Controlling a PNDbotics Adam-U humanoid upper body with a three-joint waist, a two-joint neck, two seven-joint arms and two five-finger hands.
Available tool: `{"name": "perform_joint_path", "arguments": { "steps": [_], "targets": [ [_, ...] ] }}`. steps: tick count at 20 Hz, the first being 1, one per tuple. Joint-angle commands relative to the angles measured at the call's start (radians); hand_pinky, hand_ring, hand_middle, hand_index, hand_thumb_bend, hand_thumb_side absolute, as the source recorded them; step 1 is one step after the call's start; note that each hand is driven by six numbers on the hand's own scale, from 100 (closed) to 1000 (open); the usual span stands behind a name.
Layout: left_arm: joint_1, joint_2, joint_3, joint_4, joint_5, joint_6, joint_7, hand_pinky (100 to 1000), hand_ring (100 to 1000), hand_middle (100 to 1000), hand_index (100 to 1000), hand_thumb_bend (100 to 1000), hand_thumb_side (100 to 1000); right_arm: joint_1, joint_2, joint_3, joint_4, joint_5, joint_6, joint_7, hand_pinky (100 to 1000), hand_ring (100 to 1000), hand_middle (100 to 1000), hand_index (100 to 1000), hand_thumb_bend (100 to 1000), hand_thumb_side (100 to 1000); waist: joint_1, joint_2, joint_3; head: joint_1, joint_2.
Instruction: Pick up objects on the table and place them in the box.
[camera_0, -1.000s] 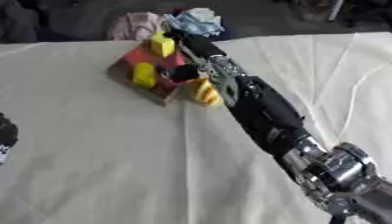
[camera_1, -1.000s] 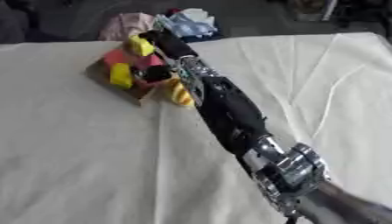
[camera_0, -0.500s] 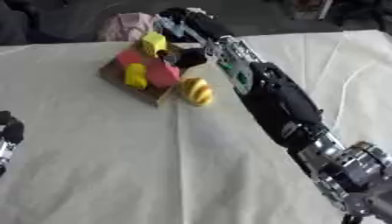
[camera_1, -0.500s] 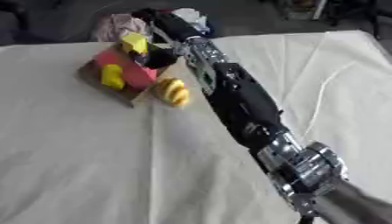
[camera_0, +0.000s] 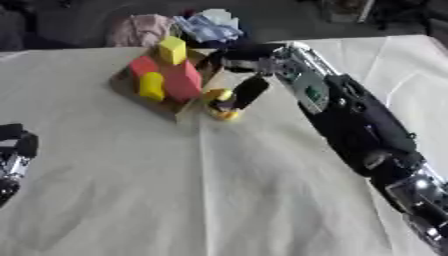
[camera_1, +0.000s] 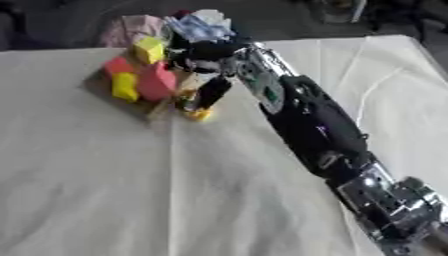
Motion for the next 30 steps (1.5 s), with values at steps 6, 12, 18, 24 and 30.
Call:
{"name": "perform_joint_path", "arguments": {
  "steps": [6,12,18,24,30],
  "targets": [
    [-0.004,0.013,0.008,-0.014,0.001,0.000,0.001,686,591,673,763,425,524,-0.027,0.045,-0.024,0.105,0.158,-0.012,-0.085,823,866,931,980,270,408,-0.002,-0.030,0.004,0.001,-0.002],
    [-0.003,0.012,0.009,-0.014,0.001,0.001,0.003,686,590,673,763,424,524,-0.029,0.048,-0.075,0.146,0.221,0.029,-0.274,805,841,910,973,226,380,-0.001,-0.029,0.003,0.003,-0.001],
    [-0.003,0.012,0.007,-0.014,0.001,0.000,0.000,689,592,678,764,415,527,-0.038,0.034,-0.093,0.155,0.219,0.062,-0.288,809,843,913,974,246,377,0.001,-0.029,-0.001,0.002,-0.001],
    [-0.003,0.009,0.006,-0.014,0.003,0.000,-0.004,690,592,681,765,405,532,-0.033,0.054,-0.109,0.258,0.385,0.070,-0.303,790,826,890,943,292,345,0.006,-0.028,0.001,-0.002,-0.005],
    [-0.003,0.009,0.007,-0.014,0.004,0.002,-0.002,690,599,680,764,400,533,-0.027,0.070,-0.149,0.326,0.471,0.073,-0.422,687,669,621,715,198,233,0.009,-0.026,0.001,-0.001,-0.005]
  ]
}}
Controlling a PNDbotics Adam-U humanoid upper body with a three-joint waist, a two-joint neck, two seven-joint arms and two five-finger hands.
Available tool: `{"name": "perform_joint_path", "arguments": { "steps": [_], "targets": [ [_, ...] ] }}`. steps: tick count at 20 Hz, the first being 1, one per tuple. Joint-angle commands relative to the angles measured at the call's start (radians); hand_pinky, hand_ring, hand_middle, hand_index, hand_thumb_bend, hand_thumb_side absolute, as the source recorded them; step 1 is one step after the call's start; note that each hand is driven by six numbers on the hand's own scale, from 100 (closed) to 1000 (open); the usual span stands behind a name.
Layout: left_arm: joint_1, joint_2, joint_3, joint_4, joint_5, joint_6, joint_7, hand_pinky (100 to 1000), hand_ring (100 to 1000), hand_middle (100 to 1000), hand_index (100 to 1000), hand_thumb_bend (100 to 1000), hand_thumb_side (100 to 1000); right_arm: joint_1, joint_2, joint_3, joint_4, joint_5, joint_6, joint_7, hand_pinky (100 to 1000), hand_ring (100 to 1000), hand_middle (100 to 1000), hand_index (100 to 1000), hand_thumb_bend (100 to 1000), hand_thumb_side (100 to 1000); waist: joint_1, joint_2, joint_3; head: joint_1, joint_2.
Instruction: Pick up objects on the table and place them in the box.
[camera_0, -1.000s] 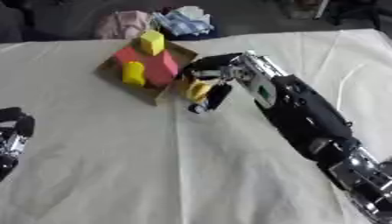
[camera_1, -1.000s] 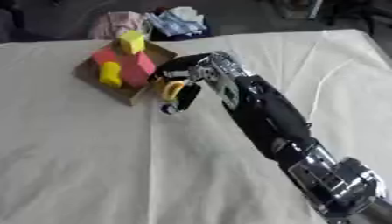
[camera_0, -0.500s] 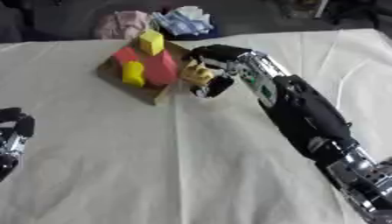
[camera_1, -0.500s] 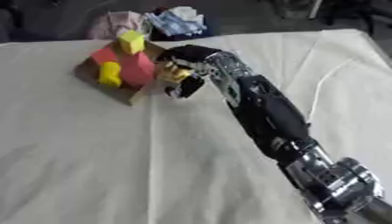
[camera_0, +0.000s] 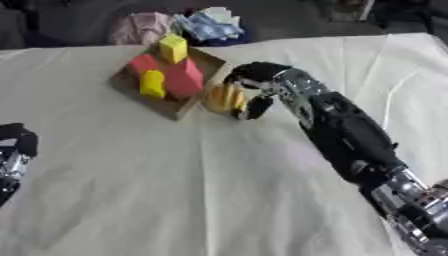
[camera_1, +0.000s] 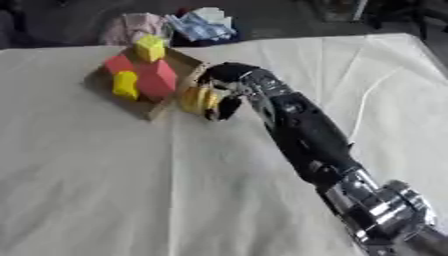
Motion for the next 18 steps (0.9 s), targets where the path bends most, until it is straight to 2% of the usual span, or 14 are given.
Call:
{"name": "perform_joint_path", "arguments": {
  "steps": [1,4,9,13,18],
  "targets": [
    [-0.006,0.009,0.007,-0.014,0.004,0.001,0.000,690,599,680,764,400,533,-0.008,-0.011,-0.024,0.022,0.012,0.006,-0.072,680,650,587,675,181,218,0.009,-0.026,-0.001,-0.001,-0.007],
    [-0.007,0.008,0.007,-0.014,0.004,0.001,-0.001,690,601,681,764,399,534,-0.015,-0.017,-0.028,0.003,-0.054,0.020,-0.135,667,606,489,553,131,184,0.009,-0.027,-0.003,-0.001,-0.007],
    [-0.006,0.010,0.007,-0.014,0.004,0.001,0.000,691,603,681,764,397,535,-0.045,-0.044,-0.028,-0.049,-0.193,0.045,-0.097,652,574,448,516,100,187,0.008,-0.029,-0.003,-0.002,-0.006],
    [-0.010,0.011,0.002,-0.013,0.004,0.000,-0.005,691,603,681,764,395,535,-0.090,-0.057,-0.058,-0.052,-0.284,0.118,-0.084,643,554,432,506,100,183,0.005,-0.027,0.009,-0.005,-0.010],
    [-0.023,0.009,-0.012,-0.016,0.005,-0.003,-0.020,692,602,681,765,394,535,-0.139,-0.047,-0.117,0.028,-0.283,0.223,-0.170,636,539,424,503,100,182,0.000,-0.017,0.061,-0.032,-0.027]
  ]
}}
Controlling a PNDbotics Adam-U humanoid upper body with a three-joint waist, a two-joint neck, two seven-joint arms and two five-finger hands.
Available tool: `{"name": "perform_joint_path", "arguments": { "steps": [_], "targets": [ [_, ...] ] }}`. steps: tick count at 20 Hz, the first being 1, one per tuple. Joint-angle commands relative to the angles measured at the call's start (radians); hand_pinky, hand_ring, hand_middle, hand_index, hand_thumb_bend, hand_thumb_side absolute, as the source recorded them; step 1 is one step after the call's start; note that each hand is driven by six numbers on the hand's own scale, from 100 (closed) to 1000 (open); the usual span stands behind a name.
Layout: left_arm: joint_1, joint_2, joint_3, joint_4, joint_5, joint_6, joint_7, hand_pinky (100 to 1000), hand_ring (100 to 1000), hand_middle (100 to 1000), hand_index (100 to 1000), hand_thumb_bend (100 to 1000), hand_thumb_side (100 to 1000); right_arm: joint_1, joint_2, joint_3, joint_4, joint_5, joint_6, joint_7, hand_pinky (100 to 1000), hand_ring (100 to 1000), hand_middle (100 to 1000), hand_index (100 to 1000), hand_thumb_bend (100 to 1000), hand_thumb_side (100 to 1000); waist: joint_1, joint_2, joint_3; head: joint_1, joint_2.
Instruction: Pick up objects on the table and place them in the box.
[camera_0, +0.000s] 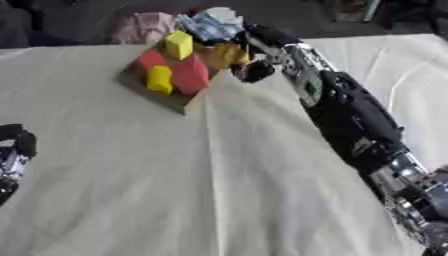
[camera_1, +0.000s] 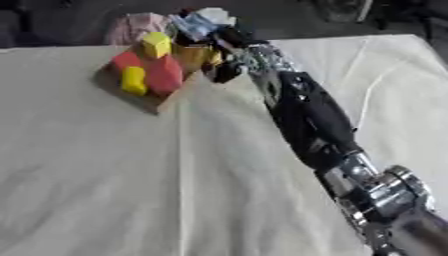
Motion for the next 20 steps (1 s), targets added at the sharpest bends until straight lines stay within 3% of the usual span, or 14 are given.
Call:
{"name": "perform_joint_path", "arguments": {
  "steps": [1,11,17,20],
  "targets": [
    [-0.015,0.009,-0.007,-0.017,0.006,-0.003,-0.011,692,602,681,765,393,535,-0.039,-0.010,-0.037,0.039,0.001,0.055,-0.058,635,537,423,502,100,182,-0.001,-0.015,0.018,-0.019,-0.021],
    [-0.028,0.005,-0.023,-0.021,0.013,-0.003,-0.028,692,601,679,765,392,535,-0.038,0.029,-0.088,0.153,0.017,0.161,-0.261,628,531,467,552,100,230,-0.007,0.003,0.103,-0.068,-0.040],
    [-0.029,0.000,-0.030,-0.020,0.015,-0.004,-0.034,692,600,679,765,386,540,-0.030,0.068,-0.057,0.151,-0.010,0.092,-0.211,647,575,545,668,100,380,-0.011,0.004,0.117,-0.079,-0.036],
    [-0.031,-0.002,-0.031,-0.020,0.016,-0.004,-0.036,692,600,679,765,384,542,-0.027,0.087,-0.046,0.144,0.014,0.068,-0.173,662,607,604,774,152,444,-0.012,0.006,0.124,-0.084,-0.036]
  ]
}}
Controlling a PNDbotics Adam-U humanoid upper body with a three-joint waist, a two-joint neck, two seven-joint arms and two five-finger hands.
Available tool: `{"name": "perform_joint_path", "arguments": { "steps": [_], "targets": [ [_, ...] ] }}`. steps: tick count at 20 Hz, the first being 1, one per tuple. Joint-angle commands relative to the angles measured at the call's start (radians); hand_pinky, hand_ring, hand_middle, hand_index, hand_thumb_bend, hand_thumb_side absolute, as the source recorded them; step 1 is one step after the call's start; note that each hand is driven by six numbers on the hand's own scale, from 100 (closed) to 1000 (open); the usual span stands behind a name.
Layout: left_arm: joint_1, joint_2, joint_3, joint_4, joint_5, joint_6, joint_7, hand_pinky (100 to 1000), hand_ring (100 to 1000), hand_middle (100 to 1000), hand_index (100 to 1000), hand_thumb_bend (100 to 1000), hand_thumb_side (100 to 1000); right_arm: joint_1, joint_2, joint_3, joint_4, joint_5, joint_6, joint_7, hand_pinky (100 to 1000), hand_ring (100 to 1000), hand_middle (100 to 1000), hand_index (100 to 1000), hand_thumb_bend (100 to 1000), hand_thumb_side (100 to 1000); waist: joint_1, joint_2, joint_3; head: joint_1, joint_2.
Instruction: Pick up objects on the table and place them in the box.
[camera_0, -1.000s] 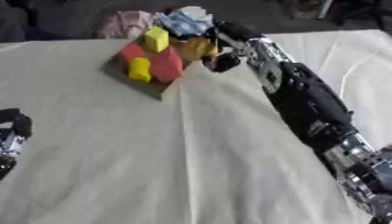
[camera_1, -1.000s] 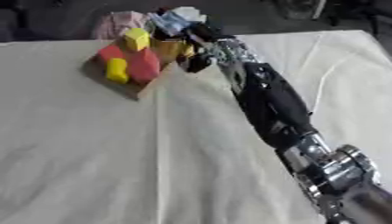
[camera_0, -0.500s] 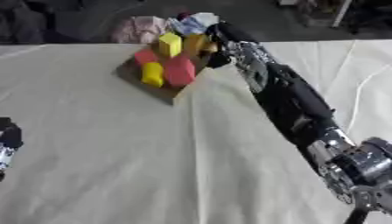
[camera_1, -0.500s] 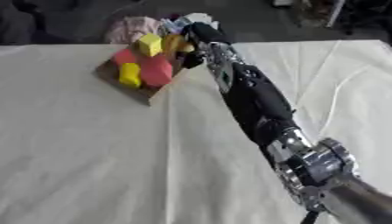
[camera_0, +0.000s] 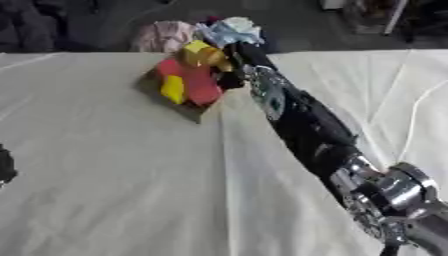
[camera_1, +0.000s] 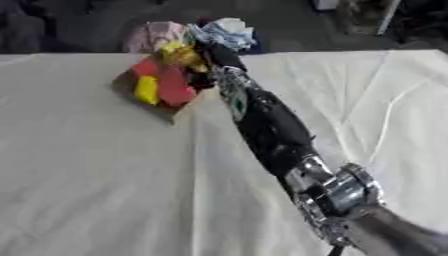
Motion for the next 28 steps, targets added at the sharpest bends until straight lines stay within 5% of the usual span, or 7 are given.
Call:
{"name": "perform_joint_path", "arguments": {
  "steps": [1,7,14,23,24,25,28],
  "targets": [
    [-0.014,0.006,-0.001,-0.020,0.007,-0.001,-0.005,692,600,679,765,383,542,-0.018,0.012,0.012,-0.023,0.023,-0.026,0.038,667,617,628,803,172,464,-0.010,-0.001,0.005,-0.008,-0.010],
    [-0.015,0.005,-0.001,-0.020,0.007,0.001,-0.003,692,599,678,764,375,545,-0.014,0.023,0.015,-0.035,0.067,-0.038,0.061,701,694,783,913,215,554,-0.015,-0.001,0.011,-0.010,-0.012],
    [-0.015,0.006,0.000,-0.018,0.006,0.004,0.001,692,599,677,764,367,549,-0.014,0.016,0.015,-0.048,0.083,-0.016,0.032,764,789,915,968,181,543,-0.015,-0.003,0.006,-0.013,-0.013],
    [-0.013,0.008,0.006,-0.018,0.004,0.008,0.008,692,598,676,764,360,552,-0.025,-0.015,0.030,-0.101,0.171,-0.004,0.057,847,875,970,1000,405,515,-0.008,-0.007,-0.016,-0.012,-0.012],
    [-0.013,0.009,0.006,-0.018,0.004,0.008,0.009,692,598,676,764,371,549,-0.026,-0.019,0.029,-0.107,0.181,-0.001,0.065,853,882,972,1000,329,531,-0.008,-0.007,-0.019,-0.012,-0.012],
    [-0.013,0.009,0.007,-0.018,0.004,0.008,0.009,692,598,676,764,359,553,-0.028,-0.024,0.029,-0.114,0.190,0.001,0.072,857,887,973,1000,459,554,-0.008,-0.008,-0.022,-0.012,-0.012],
    [-0.012,0.010,0.009,-0.017,0.003,0.009,0.011,692,598,676,764,358,554,-0.030,-0.037,0.025,-0.131,0.196,-0.002,0.092,862,893,973,1000,469,546,-0.007,-0.010,-0.031,-0.010,-0.012]
  ]
}}
